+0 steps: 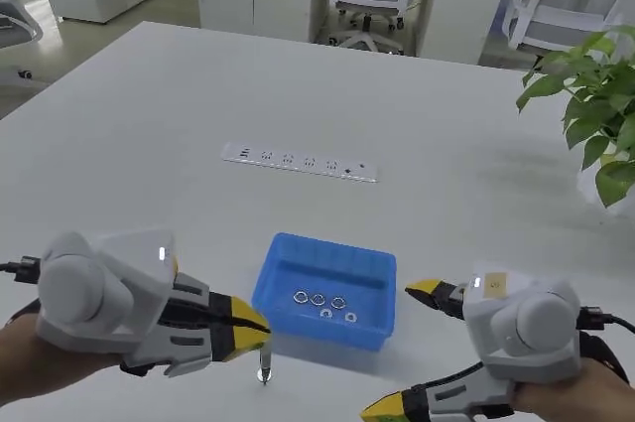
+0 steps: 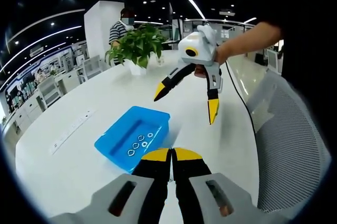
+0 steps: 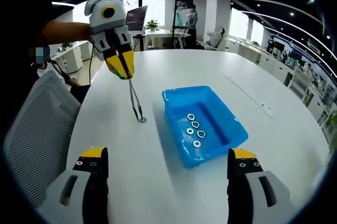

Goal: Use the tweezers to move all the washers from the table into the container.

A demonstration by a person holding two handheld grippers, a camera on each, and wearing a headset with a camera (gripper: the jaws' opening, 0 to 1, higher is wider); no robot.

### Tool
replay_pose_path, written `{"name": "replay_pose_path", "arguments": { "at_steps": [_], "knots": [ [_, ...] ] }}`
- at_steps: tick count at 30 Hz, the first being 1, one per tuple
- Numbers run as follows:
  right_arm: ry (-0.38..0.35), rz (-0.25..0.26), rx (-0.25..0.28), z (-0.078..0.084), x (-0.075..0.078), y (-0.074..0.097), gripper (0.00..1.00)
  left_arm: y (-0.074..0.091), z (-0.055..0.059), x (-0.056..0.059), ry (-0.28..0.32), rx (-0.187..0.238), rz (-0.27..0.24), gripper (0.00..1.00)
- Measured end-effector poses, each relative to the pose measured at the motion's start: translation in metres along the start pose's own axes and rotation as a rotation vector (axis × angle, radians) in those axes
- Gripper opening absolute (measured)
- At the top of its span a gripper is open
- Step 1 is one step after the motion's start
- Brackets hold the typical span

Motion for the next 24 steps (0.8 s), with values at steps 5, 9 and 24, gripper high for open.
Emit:
{"name": "replay_pose_path", "arguments": {
  "at_steps": [5,9,24],
  "knots": [
    [0.013,-0.016,0.016,-0.005,-0.003,-0.002,0.92,-0.001,0.0,0.001,0.002,0.002,0.004,0.05],
    [0.037,-0.046,0.031,-0.011,-0.009,-0.006,0.87,0.0,0.001,0.001,0.0,0.001,0.007,0.05],
    [0.118,-0.158,0.048,-0.027,-0.026,-0.027,0.67,0.001,0.002,0.002,0.0,-0.003,0.018,0.05]
  ]
}}
Point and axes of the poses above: the centre of the closed fingertips' face, and the gripper's own axes: y roughly backward along the fingers, x roughly to its right, z roughly out of its underside, the point moved 1 cm from there along y, roughly backward along the fingers, and after that the axes turned 2 degrees about -y, right-handed, at the moved point
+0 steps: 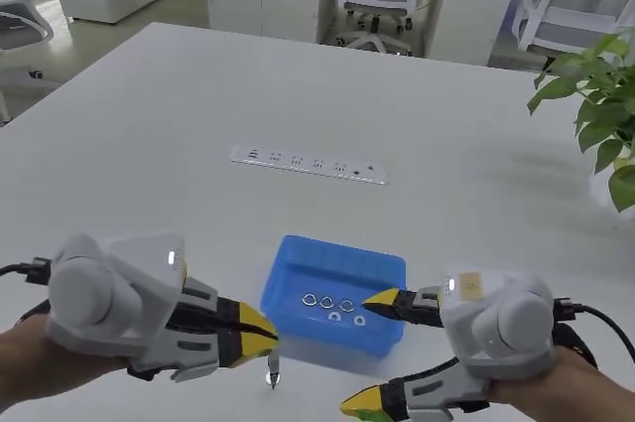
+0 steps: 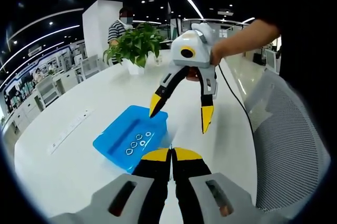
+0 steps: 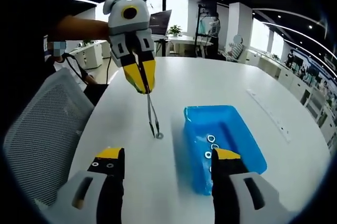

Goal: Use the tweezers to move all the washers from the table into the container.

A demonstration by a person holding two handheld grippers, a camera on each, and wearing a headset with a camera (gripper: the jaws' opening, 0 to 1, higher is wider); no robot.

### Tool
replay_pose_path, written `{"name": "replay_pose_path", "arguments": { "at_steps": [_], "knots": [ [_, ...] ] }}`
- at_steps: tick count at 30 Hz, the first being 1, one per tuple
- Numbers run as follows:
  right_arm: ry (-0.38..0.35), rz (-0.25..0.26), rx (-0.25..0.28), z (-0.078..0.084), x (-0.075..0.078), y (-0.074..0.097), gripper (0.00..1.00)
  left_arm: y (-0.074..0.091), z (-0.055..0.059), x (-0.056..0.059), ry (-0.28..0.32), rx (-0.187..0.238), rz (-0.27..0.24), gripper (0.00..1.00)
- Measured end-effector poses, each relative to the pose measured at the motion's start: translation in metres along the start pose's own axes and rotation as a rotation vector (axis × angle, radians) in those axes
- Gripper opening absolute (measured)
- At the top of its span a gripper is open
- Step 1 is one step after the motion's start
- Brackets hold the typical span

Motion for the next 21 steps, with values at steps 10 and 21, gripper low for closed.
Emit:
{"name": "replay_pose_path", "arguments": {
  "at_steps": [10,21],
  "knots": [
    [0.056,-0.085,-0.012,-0.004,-0.009,-0.015,0.52,0.0,0.0,0.001,0.006,0.002,0.008,0.05],
    [0.146,-0.164,-0.025,-0.012,-0.018,-0.038,0.36,0.0,-0.001,0.002,0.007,0.002,0.014,0.05]
  ]
}}
Point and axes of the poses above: the centre of the closed fingertips' face, and the gripper's own axes: y roughly backward along the fingers, x roughly to its right, z roughly out of its underside, the point moved 1 cm from there along y, roughly backward along the fingers, and after that the axes turned 2 degrees about -y, right-handed, at the moved point
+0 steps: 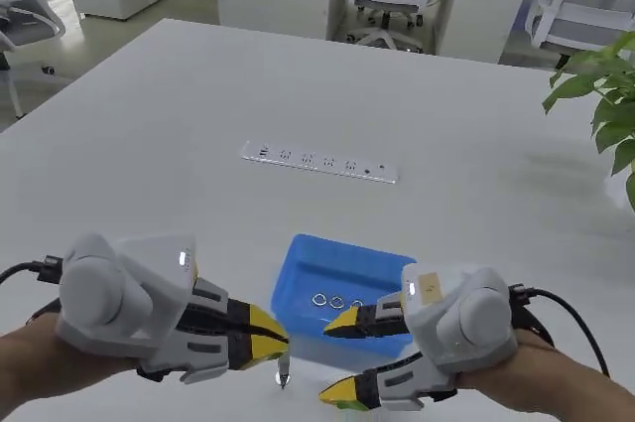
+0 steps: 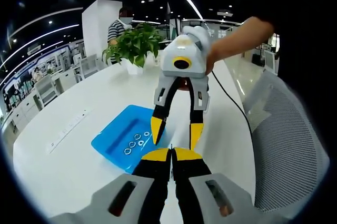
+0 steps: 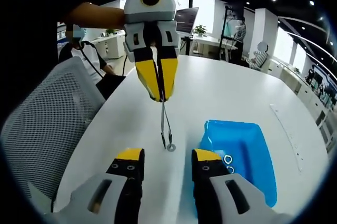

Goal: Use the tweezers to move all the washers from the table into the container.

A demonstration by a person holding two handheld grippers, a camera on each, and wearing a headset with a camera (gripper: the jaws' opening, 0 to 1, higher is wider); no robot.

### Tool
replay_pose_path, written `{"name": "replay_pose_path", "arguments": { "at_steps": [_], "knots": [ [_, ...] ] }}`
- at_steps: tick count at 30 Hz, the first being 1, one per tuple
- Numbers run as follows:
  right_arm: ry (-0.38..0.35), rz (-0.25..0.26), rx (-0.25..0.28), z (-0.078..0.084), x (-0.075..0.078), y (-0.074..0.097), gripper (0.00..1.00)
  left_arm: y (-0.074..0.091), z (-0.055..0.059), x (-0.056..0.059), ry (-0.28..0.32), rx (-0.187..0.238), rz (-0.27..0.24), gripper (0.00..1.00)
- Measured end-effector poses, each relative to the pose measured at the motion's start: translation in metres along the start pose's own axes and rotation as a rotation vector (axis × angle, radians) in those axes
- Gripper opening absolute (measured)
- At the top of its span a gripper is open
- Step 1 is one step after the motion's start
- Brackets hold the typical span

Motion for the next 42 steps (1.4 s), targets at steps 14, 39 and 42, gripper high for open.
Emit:
{"name": "replay_pose_path", "arguments": {
  "at_steps": [14,39,42],
  "knots": [
    [0.076,-0.087,-0.017,-0.008,-0.003,-0.026,0.23,0.002,0.001,0.0,0.006,0.0,0.009,0.05],
    [0.124,-0.118,-0.048,-0.01,-0.004,-0.037,0.09,0.001,0.002,0.001,0.006,-0.003,0.014,0.05],
    [0.119,-0.113,-0.049,-0.01,-0.004,-0.037,0.09,0.002,0.003,0.0,0.008,-0.005,0.009,0.06]
  ]
}}
Point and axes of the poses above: the centre of the closed fingertips' face, and the gripper's own axes: y roughly backward along the fingers, x roughly to its right, z roughly out of its underside, the point moved 1 cm from there along y, roughly backward along the fingers, and after that the axes turned 2 degrees about -y, right-handed, at the moved point
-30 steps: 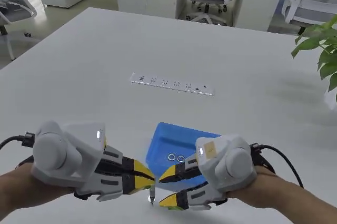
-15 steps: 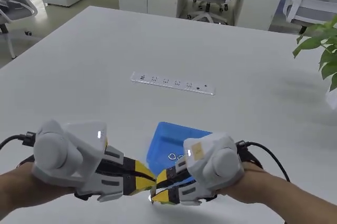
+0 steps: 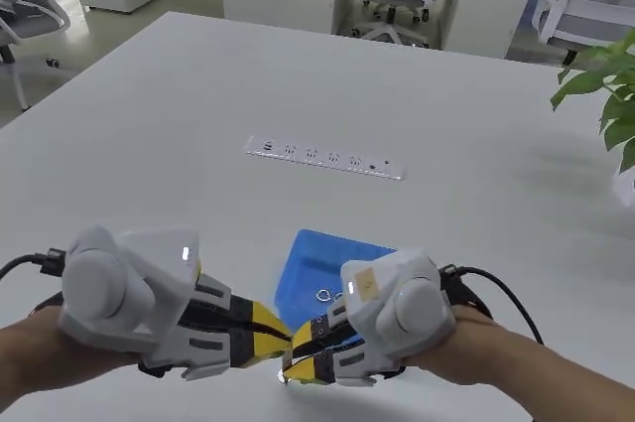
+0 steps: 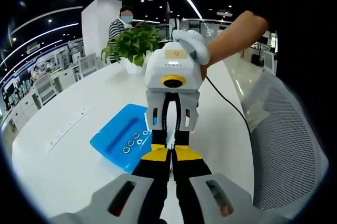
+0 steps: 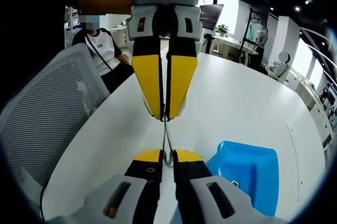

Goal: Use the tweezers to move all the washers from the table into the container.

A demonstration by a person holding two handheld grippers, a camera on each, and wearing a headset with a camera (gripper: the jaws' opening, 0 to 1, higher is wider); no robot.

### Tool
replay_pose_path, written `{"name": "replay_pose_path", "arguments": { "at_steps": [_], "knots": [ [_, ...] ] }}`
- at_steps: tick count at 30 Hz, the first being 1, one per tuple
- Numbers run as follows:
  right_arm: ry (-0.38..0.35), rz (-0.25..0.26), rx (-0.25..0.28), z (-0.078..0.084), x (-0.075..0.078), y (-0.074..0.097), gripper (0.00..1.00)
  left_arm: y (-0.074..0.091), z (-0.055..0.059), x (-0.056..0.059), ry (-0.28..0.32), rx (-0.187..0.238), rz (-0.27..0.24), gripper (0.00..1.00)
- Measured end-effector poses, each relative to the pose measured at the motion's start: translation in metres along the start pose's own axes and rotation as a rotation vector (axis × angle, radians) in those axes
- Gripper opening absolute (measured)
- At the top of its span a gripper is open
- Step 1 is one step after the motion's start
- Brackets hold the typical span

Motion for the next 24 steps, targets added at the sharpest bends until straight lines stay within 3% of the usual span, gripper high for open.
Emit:
{"name": "replay_pose_path", "arguments": {
  "at_steps": [14,24],
  "knots": [
    [-0.025,0.005,0.0,-0.0005,0.0004,-0.0012,0.08,0.0047,0.0006,-0.0022,0.023,0.014,-0.02,0.16],
    [-0.042,0.006,0.002,0.0012,0.0005,0.0011,0.08,0.0096,0.0093,0.0008,0.047,0.002,-0.028,0.25]
  ]
}}
Point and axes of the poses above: the centre of the closed fingertips' face, and the gripper's own axes: y roughly backward along the fingers, x roughly to its right, z roughly out of its underside, the point moved 1 cm from there along y, roughly backward along the fingers, and after that the axes turned 2 degrees about -y, right-handed, at the moved point
